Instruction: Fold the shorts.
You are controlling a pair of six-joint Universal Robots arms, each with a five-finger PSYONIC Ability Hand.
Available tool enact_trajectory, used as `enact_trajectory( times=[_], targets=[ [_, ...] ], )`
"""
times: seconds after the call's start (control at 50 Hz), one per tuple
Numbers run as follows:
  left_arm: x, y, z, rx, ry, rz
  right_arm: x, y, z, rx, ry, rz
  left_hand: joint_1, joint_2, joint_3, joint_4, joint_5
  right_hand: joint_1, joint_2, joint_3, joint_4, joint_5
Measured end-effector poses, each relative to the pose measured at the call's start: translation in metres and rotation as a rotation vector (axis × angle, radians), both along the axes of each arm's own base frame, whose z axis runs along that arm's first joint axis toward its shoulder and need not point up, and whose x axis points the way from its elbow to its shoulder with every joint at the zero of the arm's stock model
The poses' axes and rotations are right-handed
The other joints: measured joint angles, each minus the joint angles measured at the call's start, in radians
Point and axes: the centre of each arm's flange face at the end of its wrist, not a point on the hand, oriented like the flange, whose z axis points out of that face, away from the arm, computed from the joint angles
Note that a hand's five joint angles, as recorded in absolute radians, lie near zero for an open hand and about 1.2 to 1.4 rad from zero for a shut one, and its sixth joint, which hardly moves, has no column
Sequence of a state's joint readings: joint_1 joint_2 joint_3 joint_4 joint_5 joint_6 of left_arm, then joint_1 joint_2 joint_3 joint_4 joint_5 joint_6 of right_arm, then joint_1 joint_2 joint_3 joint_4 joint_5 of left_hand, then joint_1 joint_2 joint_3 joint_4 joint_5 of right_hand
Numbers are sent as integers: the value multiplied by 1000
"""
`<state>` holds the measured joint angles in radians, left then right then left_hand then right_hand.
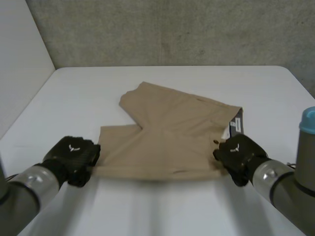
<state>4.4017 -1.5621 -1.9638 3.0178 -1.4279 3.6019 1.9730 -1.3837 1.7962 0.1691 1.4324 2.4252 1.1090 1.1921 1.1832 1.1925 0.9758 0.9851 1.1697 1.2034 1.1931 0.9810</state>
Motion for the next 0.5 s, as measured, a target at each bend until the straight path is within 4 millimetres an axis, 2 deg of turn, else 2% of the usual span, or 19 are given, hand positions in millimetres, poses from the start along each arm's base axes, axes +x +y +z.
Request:
enact_trajectory(
  times=[0.16,0.18,0.22,0.28,0.34,0.4,0.46,0.5],
  targets=[
    [12,49,23,99,-134,-93,-19,45,10,149,177,148,0,0,0,0,0,0,0,0,0,-1],
    [14,61,26,123,-164,-135,-24,53,12,183,205,177,0,0,0,0,0,0,0,0,0,-1],
    [15,73,29,143,-187,-187,-31,61,15,228,222,211,0,1,0,0,0,0,0,0,0,-1],
    [15,80,31,153,-195,-236,-37,61,18,258,206,223,0,2,3,0,0,0,0,0,0,-1],
    [15,78,32,149,-190,-248,-41,56,20,267,177,214,0,4,4,0,0,0,0,0,0,-1],
    [13,65,30,125,-178,-240,-44,44,23,251,138,190,0,5,4,0,0,0,0,0,0,-1],
    [9,42,27,72,-165,-227,-46,26,26,206,91,153,0,5,4,0,0,0,0,0,0,-1],
    [1,15,23,-6,-149,-219,-46,10,26,170,52,114,0,5,4,0,0,0,0,0,0,-1]
  ],
)
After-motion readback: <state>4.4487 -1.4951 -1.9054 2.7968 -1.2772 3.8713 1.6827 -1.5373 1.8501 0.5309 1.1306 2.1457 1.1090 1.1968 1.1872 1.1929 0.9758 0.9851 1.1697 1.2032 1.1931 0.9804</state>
